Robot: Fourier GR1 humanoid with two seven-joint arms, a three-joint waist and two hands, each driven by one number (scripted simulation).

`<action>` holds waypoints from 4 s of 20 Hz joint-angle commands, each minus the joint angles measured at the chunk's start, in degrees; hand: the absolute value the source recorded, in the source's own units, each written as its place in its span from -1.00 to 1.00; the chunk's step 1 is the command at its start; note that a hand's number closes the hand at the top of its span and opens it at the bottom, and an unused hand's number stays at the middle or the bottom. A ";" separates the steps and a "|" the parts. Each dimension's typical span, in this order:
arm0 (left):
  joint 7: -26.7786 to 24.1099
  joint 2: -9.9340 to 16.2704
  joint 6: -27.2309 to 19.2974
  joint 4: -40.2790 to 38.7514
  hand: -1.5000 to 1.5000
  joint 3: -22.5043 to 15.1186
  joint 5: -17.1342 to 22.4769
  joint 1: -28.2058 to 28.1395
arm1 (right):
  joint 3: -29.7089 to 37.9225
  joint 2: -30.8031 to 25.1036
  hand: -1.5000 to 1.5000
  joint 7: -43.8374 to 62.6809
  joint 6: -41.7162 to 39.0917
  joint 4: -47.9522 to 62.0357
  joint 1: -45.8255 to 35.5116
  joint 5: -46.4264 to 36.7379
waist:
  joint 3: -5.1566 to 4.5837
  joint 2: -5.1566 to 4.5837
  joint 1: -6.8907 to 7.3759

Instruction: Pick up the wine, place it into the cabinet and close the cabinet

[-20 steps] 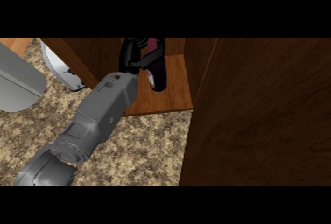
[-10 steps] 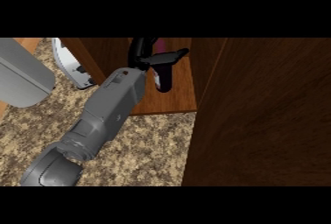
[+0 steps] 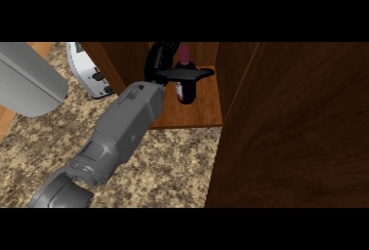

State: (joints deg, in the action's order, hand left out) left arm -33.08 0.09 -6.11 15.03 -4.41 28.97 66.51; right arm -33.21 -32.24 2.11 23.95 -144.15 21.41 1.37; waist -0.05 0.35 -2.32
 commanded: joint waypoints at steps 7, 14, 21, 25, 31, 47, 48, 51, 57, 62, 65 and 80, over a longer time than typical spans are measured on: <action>2.35 -0.09 5.56 13.78 -1.00 -6.45 5.24 -11.29 | 5.17 -3.46 -1.00 6.42 -0.36 -13.38 3.39 4.72 | 0.04 0.69 1.86; 3.41 -0.09 4.41 27.39 -1.00 -14.23 6.50 -27.00 | 3.80 -2.18 -1.00 4.69 1.02 -11.85 4.70 3.46 | 0.04 1.04 3.21; 8.61 1.45 -0.80 45.03 -1.00 -19.02 4.71 -37.84 | 3.41 -3.26 -1.00 4.64 0.94 -13.08 6.42 2.13 | 0.06 0.70 2.98; 7.81 2.44 -2.07 53.35 -1.00 -21.36 3.94 -47.61 | 3.24 -3.35 -1.00 4.01 0.94 -12.45 6.04 1.48 | 0.06 0.44 2.74; 10.92 8.03 1.34 64.88 -1.00 -21.00 6.74 -56.83 | 5.38 -6.29 -1.00 6.26 -0.68 -13.51 4.10 1.97 | 0.02 0.12 2.71; 4.91 19.49 10.25 70.02 -1.00 -10.95 8.79 -66.03 | -6.52 -13.35 1.00 1.03 -16.28 -11.79 3.42 3.83 | -0.04 -0.11 2.21; 7.63 21.11 10.34 71.89 -1.00 -9.47 11.06 -66.37 | -8.65 -13.82 1.00 3.17 -16.06 -14.30 3.58 2.13 | -0.10 0.05 2.22; 7.04 23.74 12.37 74.00 -1.00 -7.81 11.51 -69.72 | -10.25 -12.70 1.00 2.33 -16.29 -13.69 3.23 2.63 | -0.04 0.05 2.49; 7.66 25.71 15.81 74.53 -1.00 -4.42 13.96 -71.87 | -12.76 -7.80 1.00 5.00 -15.52 -10.46 -2.64 0.46 | -0.06 -0.15 2.79; 12.05 30.09 16.97 75.87 -1.00 0.02 17.63 -70.03 | -14.48 -6.71 1.00 9.24 -15.14 -11.26 -5.56 -1.18 | -0.12 -0.16 2.84; 7.84 29.48 20.50 71.56 -1.00 0.45 16.14 -71.78 | -15.61 -5.72 1.00 10.79 -15.38 -12.42 -6.58 -0.07 | -0.28 -0.16 2.99; 11.10 33.67 26.10 70.63 -1.00 3.63 19.67 -69.68 | -11.28 6.95 1.00 16.73 -16.48 0.51 -23.18 6.18 | -0.48 -0.99 7.15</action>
State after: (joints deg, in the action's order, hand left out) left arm -22.19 32.48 18.38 85.70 -1.69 48.13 -3.17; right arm -36.79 -33.97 13.61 5.63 -142.20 3.89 2.50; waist -0.46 -0.39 3.19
